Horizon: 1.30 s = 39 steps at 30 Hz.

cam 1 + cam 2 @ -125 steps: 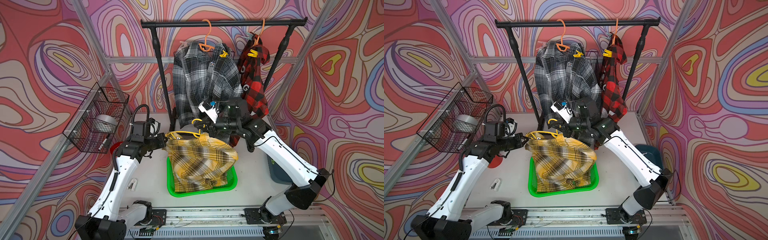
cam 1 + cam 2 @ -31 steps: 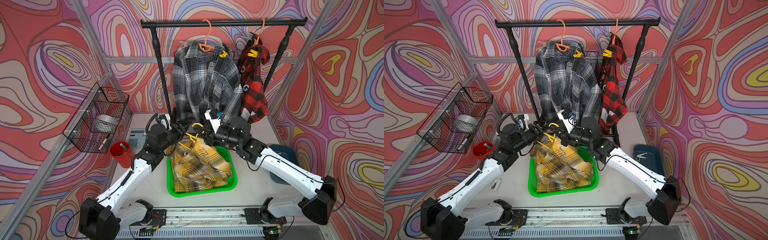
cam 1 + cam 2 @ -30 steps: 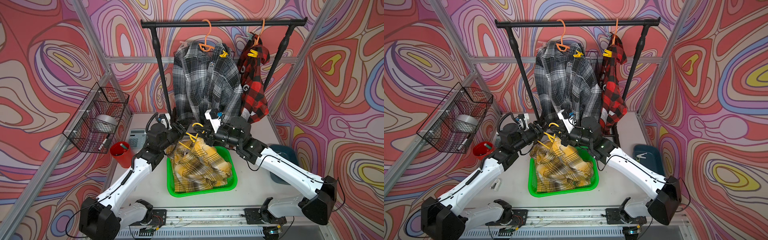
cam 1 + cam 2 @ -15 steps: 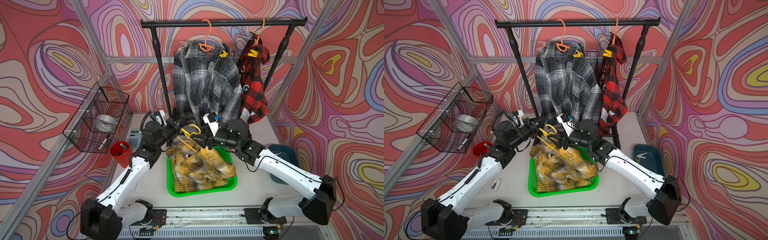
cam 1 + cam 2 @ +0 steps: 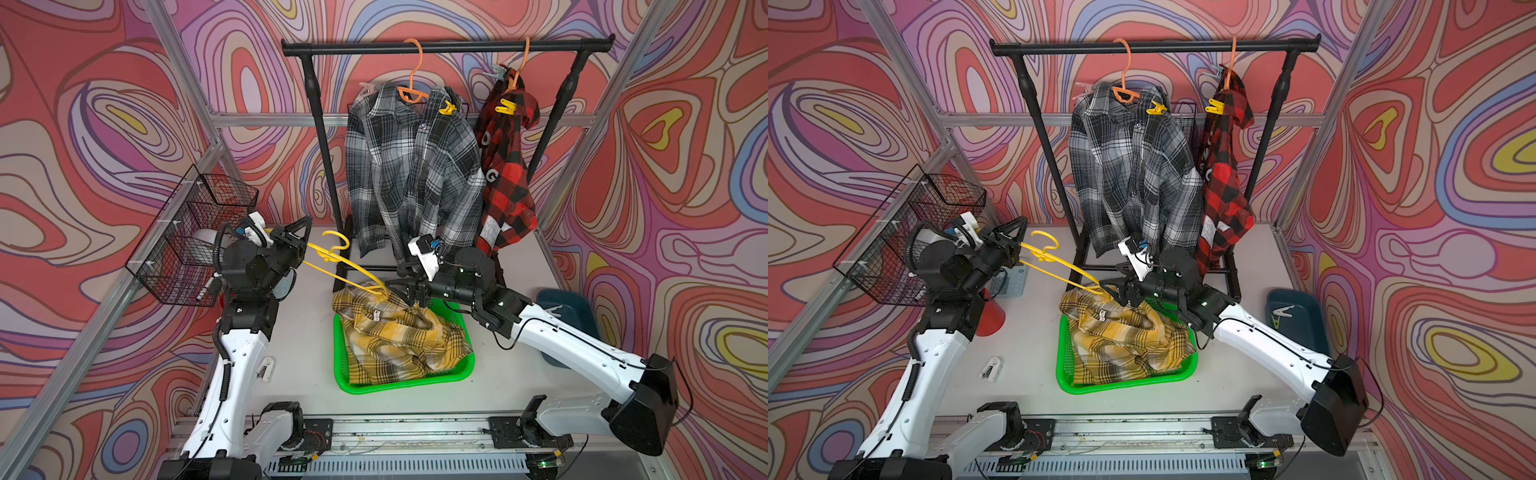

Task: Remove the clothespins securing long-sleeve shirts to the hanger
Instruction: Remove the long-sleeve shirt from the hanger, then place the hanger on the clothesline.

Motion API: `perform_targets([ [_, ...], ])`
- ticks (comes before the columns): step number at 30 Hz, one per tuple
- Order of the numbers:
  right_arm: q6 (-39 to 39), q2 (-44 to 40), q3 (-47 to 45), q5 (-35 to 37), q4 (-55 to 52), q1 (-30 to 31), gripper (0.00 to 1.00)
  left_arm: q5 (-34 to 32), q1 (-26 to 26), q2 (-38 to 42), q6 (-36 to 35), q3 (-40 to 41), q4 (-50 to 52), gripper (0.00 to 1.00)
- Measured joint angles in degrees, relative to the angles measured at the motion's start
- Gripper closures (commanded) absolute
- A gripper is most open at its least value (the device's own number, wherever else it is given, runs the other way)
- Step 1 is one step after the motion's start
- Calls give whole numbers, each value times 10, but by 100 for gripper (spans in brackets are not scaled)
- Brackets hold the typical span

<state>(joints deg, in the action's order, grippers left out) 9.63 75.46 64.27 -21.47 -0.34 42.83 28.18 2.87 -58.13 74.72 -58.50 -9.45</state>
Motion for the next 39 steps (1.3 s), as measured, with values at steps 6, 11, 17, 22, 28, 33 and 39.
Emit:
perform_targets([
  [6, -9, -7, -2, -23, 25, 0, 30, 19, 9, 2, 94, 41, -73, 100],
  [11, -10, -5, -2, -47, 56, 0, 31, 19, 15, 3, 166, 85, -116, 100],
  [17, -10, 15, 3, -63, 88, 0, 31, 20, 21, 8, 206, 88, -148, 100],
  [22, -10, 19, 3, -54, 102, 0, 31, 22, 22, 8, 228, 88, -168, 100],
  [28, -8, 31, 3, -52, 124, 0, 34, 26, 24, 7, 247, 88, -184, 100],
  [33, -5, 53, 3, -52, 130, 0, 36, 31, 24, 6, 259, 91, -196, 100],
  [39, 0, 68, 3, -53, 142, 0, 53, 35, 24, -3, 270, 92, -213, 100],
])
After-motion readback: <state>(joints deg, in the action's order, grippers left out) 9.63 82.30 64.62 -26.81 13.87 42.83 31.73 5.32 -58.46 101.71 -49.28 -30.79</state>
